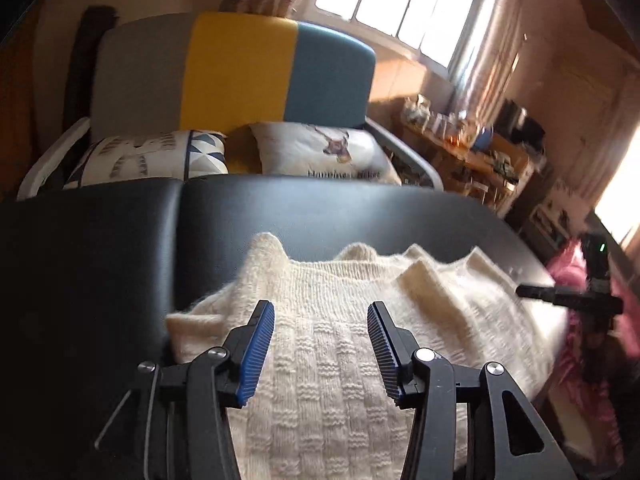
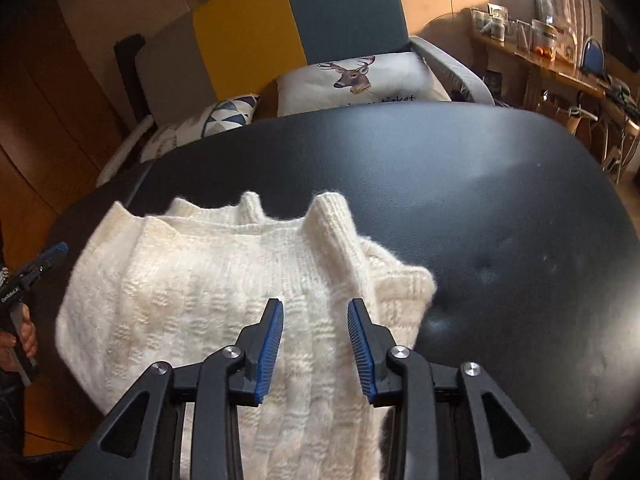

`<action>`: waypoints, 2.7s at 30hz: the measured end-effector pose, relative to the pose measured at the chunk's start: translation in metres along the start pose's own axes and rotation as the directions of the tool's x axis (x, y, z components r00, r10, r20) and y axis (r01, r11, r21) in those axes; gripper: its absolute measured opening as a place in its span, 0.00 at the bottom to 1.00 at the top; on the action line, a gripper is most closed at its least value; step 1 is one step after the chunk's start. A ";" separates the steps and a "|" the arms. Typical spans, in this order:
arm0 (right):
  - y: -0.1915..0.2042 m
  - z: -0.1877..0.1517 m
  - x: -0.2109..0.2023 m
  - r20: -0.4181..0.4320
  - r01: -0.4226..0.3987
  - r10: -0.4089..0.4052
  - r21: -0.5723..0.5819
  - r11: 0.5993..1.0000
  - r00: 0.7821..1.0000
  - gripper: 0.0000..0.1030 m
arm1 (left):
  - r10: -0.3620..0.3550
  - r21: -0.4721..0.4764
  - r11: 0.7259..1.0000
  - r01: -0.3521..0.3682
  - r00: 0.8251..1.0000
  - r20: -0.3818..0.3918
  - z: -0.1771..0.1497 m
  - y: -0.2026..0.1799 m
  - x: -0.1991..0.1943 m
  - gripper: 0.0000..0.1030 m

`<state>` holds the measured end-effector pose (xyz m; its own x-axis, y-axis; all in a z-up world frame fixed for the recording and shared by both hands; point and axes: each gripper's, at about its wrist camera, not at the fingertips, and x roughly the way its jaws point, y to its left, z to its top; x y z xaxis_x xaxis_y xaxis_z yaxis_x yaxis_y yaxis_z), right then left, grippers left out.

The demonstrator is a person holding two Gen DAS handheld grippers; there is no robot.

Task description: Fold clothes

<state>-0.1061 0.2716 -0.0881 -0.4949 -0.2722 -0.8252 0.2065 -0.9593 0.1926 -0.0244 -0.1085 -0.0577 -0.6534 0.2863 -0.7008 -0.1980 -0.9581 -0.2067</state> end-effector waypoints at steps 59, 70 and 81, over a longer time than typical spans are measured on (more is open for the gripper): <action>0.034 0.014 0.052 -0.035 0.056 -0.059 -0.084 0.995 0.998 0.30 | 0.015 -0.033 0.999 -0.015 1.000 -0.010 0.025 0.026 0.009 0.53; 0.060 0.021 0.048 -0.066 -0.060 0.049 -0.175 0.983 0.997 0.34 | -0.045 0.107 0.991 0.085 0.942 -0.333 0.029 -0.037 0.121 0.52; 0.066 0.027 0.041 -0.008 -0.005 0.004 -0.185 0.983 1.000 0.35 | 0.015 0.030 0.999 -0.012 0.995 -0.099 0.032 -0.041 0.098 0.06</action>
<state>-0.1353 0.1956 -0.0952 -0.4873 -0.2753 -0.8287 0.3620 -0.9273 0.0952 -0.1034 -0.0417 -0.0959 -0.5808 0.2705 -0.7678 -0.2121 -0.9609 -0.1780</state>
